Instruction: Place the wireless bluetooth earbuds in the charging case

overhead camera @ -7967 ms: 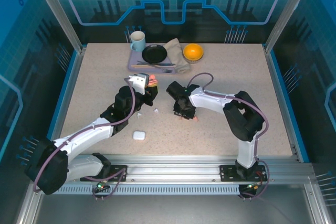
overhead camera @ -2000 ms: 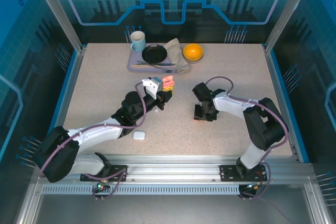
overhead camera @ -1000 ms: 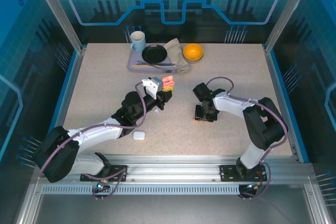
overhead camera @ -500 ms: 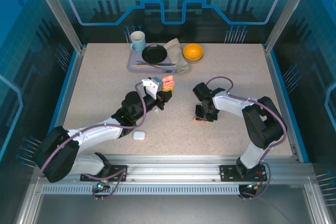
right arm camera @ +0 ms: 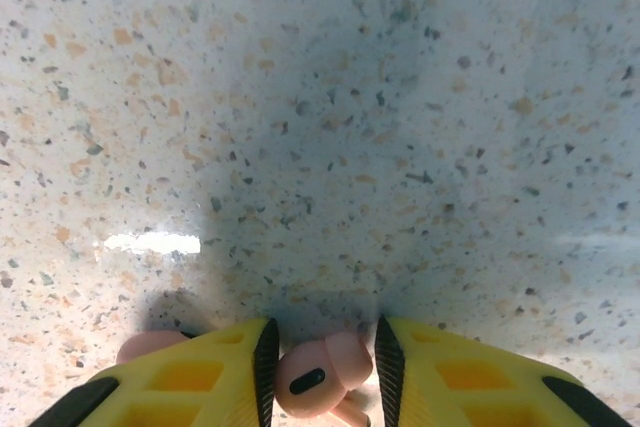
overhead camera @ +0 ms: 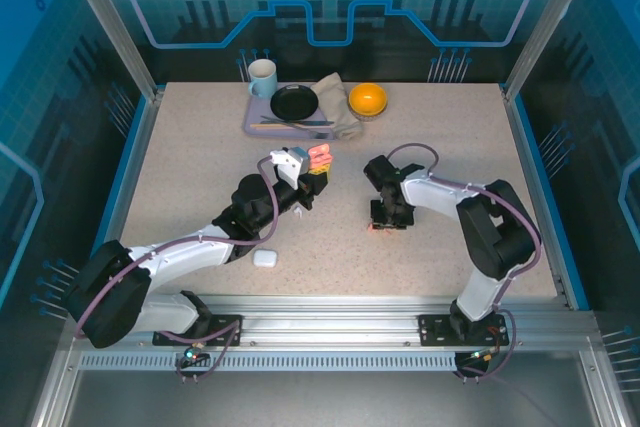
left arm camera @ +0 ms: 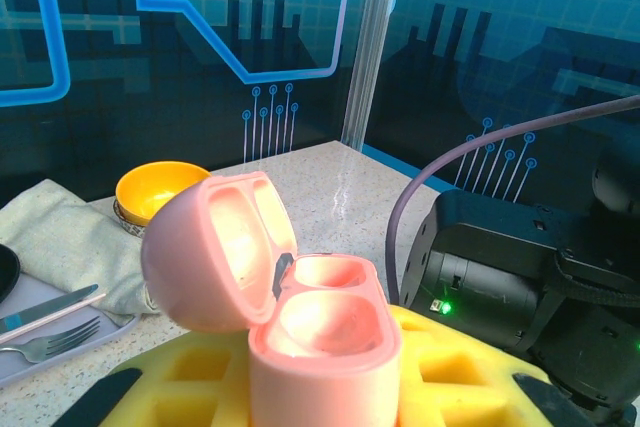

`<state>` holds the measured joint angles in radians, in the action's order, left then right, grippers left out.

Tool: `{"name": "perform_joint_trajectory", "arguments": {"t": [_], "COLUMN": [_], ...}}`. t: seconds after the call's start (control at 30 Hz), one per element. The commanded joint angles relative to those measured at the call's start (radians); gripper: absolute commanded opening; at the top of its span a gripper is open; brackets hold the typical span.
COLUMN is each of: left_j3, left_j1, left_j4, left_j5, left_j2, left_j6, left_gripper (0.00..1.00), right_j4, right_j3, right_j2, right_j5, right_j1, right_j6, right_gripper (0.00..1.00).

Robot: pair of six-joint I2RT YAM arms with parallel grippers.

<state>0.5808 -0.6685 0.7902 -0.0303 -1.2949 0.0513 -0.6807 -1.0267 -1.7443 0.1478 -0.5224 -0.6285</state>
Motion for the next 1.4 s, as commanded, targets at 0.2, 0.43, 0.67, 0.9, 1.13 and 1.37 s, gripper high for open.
{"name": "perform_joint_trajectory", "arguments": {"t": [0.2, 0.43, 0.67, 0.9, 1.13, 1.37], "left_j3": [0.011, 0.006, 0.005, 0.001, -0.002, -0.002], "left_j1": [0.006, 0.007, 0.009, 0.01, 0.01, 0.009], "left_j4": [0.02, 0.017, 0.018, 0.012, 0.008, 0.009], "left_j5": [0.013, 0.012, 0.016, 0.014, 0.012, 0.011], "left_j2": [0.022, 0.029, 0.028, 0.038, 0.043, 0.043], "left_j6": [-0.011, -0.012, -0.006, -0.004, -0.006, -0.008], "left_gripper": [0.0, 0.0, 0.0, 0.0, 0.0, 0.0], "right_j4": [-0.017, -0.011, -0.017, -0.01, 0.004, 0.001], "right_j3": [-0.044, -0.013, 0.011, 0.023, 0.024, 0.035], "right_j2": [-0.051, -0.026, 0.019, 0.023, 0.001, 0.008], "right_j5": [0.077, 0.058, 0.055, 0.046, 0.034, 0.028], "right_j1": [-0.021, -0.022, -0.024, -0.027, -0.028, -0.029], "right_j6": [0.017, 0.0, -0.005, -0.01, -0.005, -0.006], "right_gripper": [0.34, 0.34, 0.34, 0.34, 0.34, 0.38]}}
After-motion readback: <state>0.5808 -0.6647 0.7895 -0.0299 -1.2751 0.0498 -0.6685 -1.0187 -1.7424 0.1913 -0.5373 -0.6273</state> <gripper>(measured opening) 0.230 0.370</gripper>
